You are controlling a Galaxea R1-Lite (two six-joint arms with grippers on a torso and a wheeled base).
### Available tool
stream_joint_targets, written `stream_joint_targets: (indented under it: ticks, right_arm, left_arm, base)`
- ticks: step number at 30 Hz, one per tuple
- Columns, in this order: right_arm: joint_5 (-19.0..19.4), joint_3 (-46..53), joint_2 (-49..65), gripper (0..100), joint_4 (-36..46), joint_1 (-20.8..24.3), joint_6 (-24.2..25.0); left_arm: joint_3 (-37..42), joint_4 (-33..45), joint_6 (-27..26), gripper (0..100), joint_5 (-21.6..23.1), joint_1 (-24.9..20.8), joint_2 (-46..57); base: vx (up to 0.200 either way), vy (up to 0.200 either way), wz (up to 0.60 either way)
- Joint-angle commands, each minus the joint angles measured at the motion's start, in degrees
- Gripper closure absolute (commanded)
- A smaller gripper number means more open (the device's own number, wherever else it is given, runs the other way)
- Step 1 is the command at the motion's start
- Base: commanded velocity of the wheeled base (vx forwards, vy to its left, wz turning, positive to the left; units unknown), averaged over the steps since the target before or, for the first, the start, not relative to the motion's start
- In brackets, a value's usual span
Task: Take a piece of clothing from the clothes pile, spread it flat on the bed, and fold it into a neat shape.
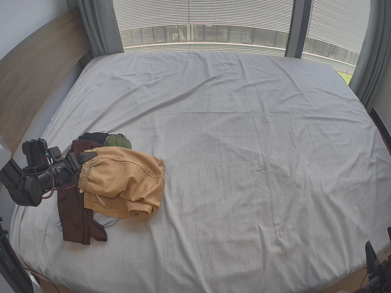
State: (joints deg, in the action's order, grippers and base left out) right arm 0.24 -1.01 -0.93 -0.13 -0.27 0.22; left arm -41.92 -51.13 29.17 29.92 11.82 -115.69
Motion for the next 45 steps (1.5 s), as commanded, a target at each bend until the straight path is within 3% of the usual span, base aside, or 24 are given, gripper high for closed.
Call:
stream_joint_targets:
  ticks: [1, 10, 22, 23, 36, 45]
  right_arm:
    - [0.02, 1.01, 0.93, 0, -0.04, 0.09, 0.04]
    - [0.02, 1.01, 0.93, 0, -0.04, 0.09, 0.04]
    - [0.02, 1.01, 0.93, 0, -0.04, 0.09, 0.04]
    - [0.02, 1.01, 0.93, 0, -0.04, 0.09, 0.04]
    - [-0.07, 1.01, 0.93, 0, -0.04, 0.0, 0.04]
    - [-0.07, 1.01, 0.84, 0, -0.04, -0.08, 0.04]
  left_arm:
    - [-1.76, -0.03, 0.89, 0, 0.05, -1.54, -1.29]
    - [-2.02, -0.11, 0.97, 0, -0.03, -4.18, -1.56]
    - [-3.34, -0.11, 0.89, 0, -0.38, -4.35, -3.14]
    - [-3.34, -0.11, 0.89, 100, -0.38, -4.35, -3.14]
    - [-2.81, -1.17, 0.45, 100, 0.32, -4.71, -2.7]
    - [2.72, -4.24, 0.97, 100, 0.32, -10.86, 7.93]
  base:
    - [0.0, 0.0, 0.0]
    - [0.0, 0.0, 0.0]
    - [0.0, 0.0, 0.0]
    - [0.0, 0.0, 0.0]
    - [0.0, 0.0, 0.0]
    - [0.0, 0.0, 0.0]
